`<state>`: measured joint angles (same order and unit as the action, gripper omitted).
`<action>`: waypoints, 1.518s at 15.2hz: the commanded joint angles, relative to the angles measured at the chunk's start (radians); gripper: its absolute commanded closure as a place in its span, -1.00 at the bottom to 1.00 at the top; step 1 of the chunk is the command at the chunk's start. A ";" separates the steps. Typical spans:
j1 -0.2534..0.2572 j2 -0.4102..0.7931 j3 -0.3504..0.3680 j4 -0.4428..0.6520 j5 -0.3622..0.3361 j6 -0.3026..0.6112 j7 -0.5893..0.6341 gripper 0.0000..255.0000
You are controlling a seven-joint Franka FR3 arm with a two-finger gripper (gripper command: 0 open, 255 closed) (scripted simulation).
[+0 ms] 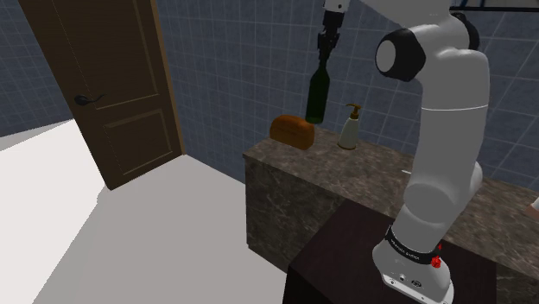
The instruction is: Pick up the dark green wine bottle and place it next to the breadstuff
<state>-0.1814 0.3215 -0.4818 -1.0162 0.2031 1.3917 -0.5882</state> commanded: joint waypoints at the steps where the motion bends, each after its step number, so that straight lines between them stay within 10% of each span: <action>1: 0.017 -0.025 0.000 -0.068 -0.014 0.046 0.001 1.00; 23: 0.085 -0.150 0.010 -0.538 -0.076 0.403 0.009 1.00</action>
<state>-0.0961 0.1716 -0.4715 -1.5409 0.1266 1.7805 -0.5769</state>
